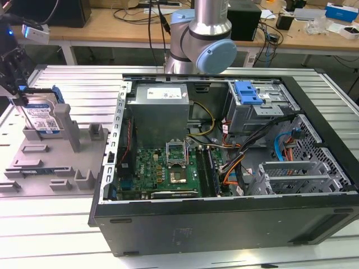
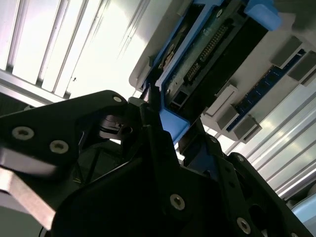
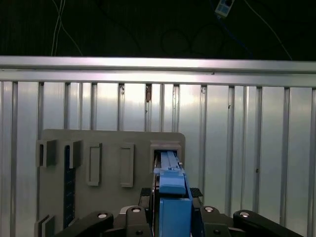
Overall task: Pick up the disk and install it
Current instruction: 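Pick up the disk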
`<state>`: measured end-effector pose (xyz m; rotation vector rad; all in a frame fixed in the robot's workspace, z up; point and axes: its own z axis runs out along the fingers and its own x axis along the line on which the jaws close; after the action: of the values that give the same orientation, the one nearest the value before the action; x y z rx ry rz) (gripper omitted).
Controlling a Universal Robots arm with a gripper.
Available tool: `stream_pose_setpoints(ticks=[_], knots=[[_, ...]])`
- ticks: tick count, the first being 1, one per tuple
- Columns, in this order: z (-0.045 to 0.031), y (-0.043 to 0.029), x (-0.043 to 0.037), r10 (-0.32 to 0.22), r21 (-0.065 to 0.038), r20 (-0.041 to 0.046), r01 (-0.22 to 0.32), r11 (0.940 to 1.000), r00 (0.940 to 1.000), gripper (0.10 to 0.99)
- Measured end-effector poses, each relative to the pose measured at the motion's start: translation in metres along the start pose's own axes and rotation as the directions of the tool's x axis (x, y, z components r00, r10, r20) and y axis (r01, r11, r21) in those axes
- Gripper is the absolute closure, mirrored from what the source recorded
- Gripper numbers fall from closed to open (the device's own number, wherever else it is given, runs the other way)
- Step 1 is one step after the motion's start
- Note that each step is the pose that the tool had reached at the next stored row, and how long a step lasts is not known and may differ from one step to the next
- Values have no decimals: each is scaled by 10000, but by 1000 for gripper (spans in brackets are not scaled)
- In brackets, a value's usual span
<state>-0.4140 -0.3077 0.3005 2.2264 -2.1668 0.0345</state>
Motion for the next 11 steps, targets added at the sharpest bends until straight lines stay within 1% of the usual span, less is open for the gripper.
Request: stream_pose_setpoints(ticks=[11], knots=[[12, 1, 17, 0, 1, 1, 0, 10000, 10000, 678]])
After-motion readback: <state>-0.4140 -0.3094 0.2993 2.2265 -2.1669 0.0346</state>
